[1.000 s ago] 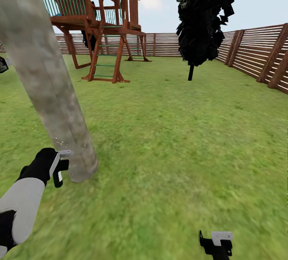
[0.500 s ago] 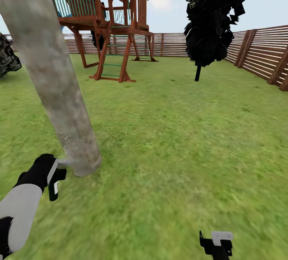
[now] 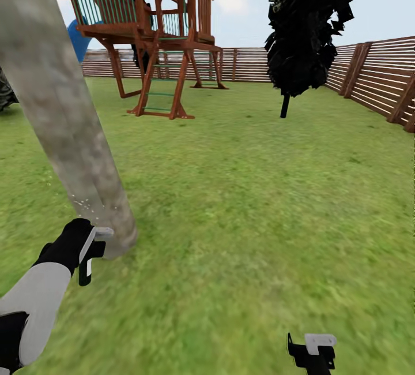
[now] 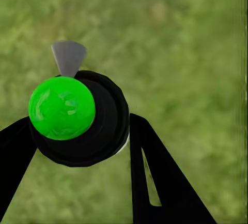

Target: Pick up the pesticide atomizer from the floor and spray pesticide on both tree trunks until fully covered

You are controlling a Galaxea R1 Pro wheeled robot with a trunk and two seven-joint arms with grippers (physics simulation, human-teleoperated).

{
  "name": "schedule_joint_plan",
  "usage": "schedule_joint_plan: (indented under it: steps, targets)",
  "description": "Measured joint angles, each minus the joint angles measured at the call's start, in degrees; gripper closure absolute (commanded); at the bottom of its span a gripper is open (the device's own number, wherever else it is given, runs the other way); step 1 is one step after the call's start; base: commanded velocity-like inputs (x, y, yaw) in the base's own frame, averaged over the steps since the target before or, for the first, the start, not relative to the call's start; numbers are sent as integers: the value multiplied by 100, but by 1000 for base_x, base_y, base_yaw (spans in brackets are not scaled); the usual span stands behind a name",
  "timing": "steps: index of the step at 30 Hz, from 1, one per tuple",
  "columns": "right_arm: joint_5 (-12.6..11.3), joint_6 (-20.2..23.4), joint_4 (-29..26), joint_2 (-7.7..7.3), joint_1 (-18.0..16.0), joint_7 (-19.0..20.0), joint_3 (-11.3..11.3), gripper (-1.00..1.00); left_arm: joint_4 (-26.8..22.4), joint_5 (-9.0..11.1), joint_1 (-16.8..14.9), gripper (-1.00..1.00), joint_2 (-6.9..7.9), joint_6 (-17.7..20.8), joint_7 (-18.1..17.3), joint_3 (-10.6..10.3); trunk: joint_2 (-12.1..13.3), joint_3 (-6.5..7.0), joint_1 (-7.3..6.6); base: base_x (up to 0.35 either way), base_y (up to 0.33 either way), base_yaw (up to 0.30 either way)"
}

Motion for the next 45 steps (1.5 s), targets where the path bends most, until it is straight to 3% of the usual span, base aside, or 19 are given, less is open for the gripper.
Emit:
schedule_joint_plan:
  steps: [14, 23, 27, 30, 37, 45]
  targets:
    - [0, 0, -1, 9, 0, -2, 0, -100, -205, -2, -1, 100, 8, 1, 8, 63, 0, 0, -2, 117, -243, 10]
    - [0, 0, 0, 10, -1, -3, 3, -100, -217, -11, 9, 100, 44, 8, 8, 74, 0, 0, -2, 239, -184, 256]
    - [0, 1, 2, 10, -1, -2, 4, -100, -222, -12, 10, 100, 109, 4, 1, 336, 0, 0, -2, 240, -176, 277]
    - [0, -2, 1, 10, -1, -3, 7, -100, -230, 2, 13, 100, 105, 2, 3, 401, 0, 0, -1, 81, -241, 278]
    - [0, -2, 2, 10, -2, -1, 8, -100, -240, -10, 11, 100, 107, 2, 8, 399, 0, 0, 1, -57, -275, 260]
    - [0, 0, 0, 9, 0, 3, 7, -100, -239, 0, -40, 100, 87, 1, 15, 393, -1, 0, -1, 141, -166, 15]
